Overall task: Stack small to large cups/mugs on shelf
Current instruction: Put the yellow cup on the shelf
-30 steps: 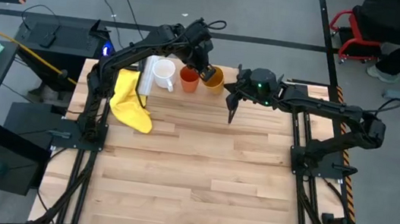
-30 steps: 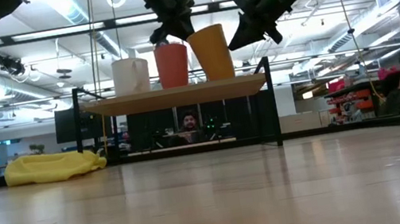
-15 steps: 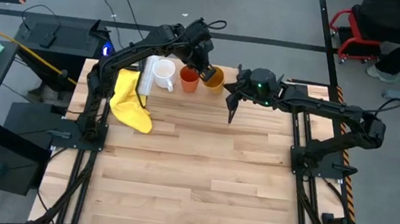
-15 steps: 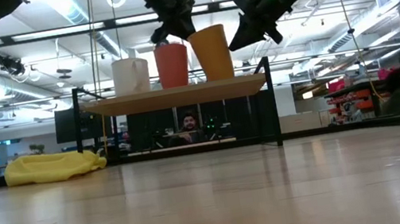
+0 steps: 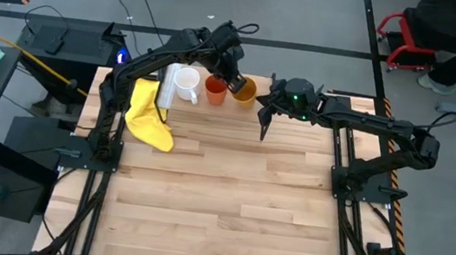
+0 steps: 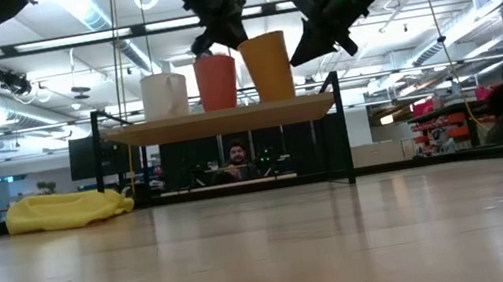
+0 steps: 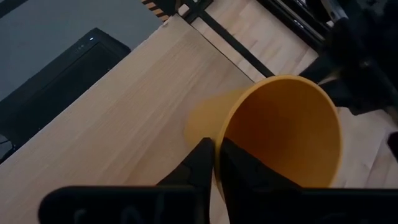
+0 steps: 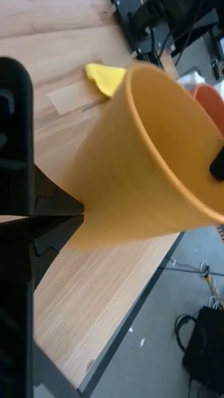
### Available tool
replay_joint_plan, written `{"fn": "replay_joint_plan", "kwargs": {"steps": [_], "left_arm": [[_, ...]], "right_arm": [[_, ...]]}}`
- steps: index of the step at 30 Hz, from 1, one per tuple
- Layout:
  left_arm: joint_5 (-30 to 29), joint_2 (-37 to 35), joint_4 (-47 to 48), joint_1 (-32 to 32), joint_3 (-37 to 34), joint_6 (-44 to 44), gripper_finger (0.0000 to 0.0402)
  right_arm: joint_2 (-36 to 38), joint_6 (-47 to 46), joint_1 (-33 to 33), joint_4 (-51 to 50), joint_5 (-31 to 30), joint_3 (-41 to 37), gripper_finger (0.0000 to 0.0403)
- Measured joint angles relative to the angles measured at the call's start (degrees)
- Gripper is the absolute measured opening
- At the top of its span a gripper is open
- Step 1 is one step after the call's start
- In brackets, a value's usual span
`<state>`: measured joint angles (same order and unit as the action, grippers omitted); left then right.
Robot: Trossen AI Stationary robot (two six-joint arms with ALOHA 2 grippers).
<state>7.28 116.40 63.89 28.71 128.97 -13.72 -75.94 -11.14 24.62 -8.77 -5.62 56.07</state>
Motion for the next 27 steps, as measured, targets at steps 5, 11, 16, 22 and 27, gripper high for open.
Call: {"fn": "replay_joint_plan", "kwargs": {"steps": [5,11,16,22,27], "left_arm": [[0.47,0.07,-0.13,-0.07,-0.02,0.76,0.0033],[1.66,0.06,-1.19,-0.04,-0.02,0.91,0.0024],[1.61,0.06,-1.85,-0.02,-0.02,0.94,0.0030],[1.52,0.05,-1.88,0.00,-0.02,1.22,0.0024],[1.41,0.06,-1.88,0.00,-0.02,1.55,0.0022]], "right_arm": [[0.00,-0.43,0.07,-0.86,-1.40,0.00,0.0002],[0.00,-0.45,0.04,-0.92,-1.40,0.00,0.0002],[0.00,-0.45,0.04,-0.98,-1.38,0.02,0.0002],[0.00,-0.45,0.04,-1.13,-1.36,0.02,0.0002],[0.00,-0.45,0.02,-1.54,-1.34,0.02,0.0002]]}}
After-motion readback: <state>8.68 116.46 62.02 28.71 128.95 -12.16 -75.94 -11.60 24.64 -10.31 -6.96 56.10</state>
